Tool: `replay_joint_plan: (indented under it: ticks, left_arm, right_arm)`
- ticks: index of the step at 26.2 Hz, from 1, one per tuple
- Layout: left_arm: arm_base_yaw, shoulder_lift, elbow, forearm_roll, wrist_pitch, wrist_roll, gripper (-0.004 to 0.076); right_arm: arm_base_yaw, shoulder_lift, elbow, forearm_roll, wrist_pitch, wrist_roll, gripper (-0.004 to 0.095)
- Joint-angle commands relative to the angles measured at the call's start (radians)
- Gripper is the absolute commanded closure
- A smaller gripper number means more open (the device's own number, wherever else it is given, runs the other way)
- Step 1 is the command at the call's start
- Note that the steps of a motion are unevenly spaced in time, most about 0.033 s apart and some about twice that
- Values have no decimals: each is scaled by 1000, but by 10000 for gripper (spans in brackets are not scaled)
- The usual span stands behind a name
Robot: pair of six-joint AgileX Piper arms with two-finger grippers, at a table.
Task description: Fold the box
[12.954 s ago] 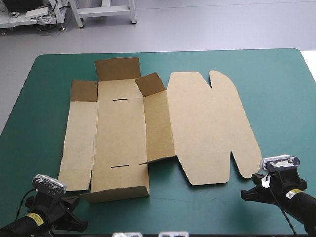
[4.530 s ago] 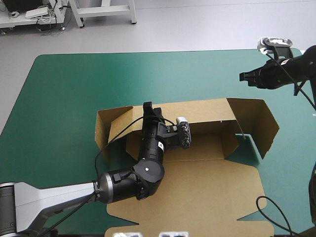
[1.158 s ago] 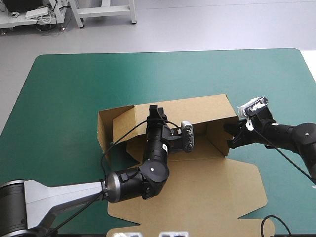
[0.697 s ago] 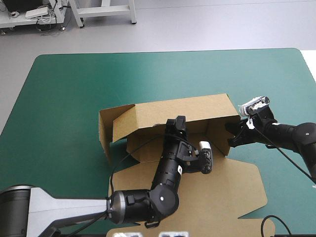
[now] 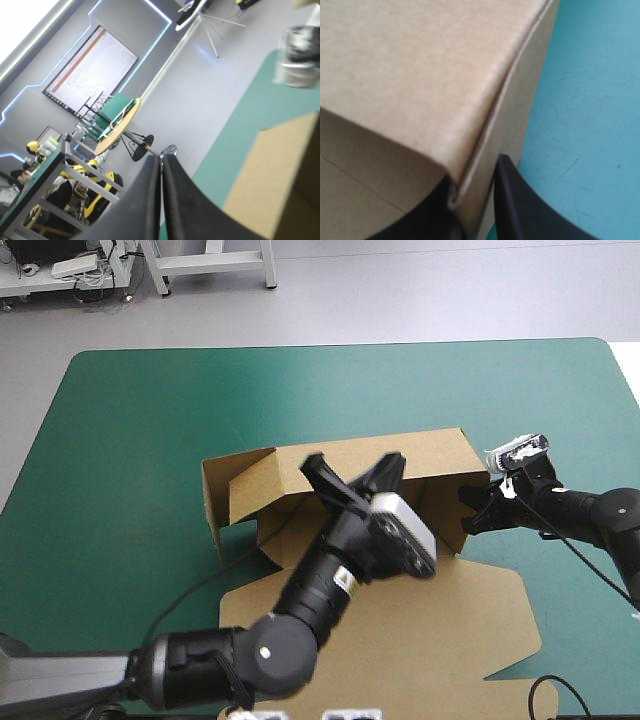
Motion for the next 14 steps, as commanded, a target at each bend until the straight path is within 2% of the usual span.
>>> replay_joint_plan:
  ticks: [1,5,11,14]
  left_arm:
    - [129,-94,-101,-38,-72,-6,727]
    - [432,-154,-207,-407,-193,186,727]
    - [773,-171,-283,-901,-209,573,726]
    - [954,-173,-293,-1232,-191,791,726]
  right_arm:
    - [3,7,-6,-55,60,-7,907]
    - [3,7,-44,-55,73,15,907]
    - [3,7,-91,-64,86,53,907]
    - [3,7,-113,-66,91,86,907]
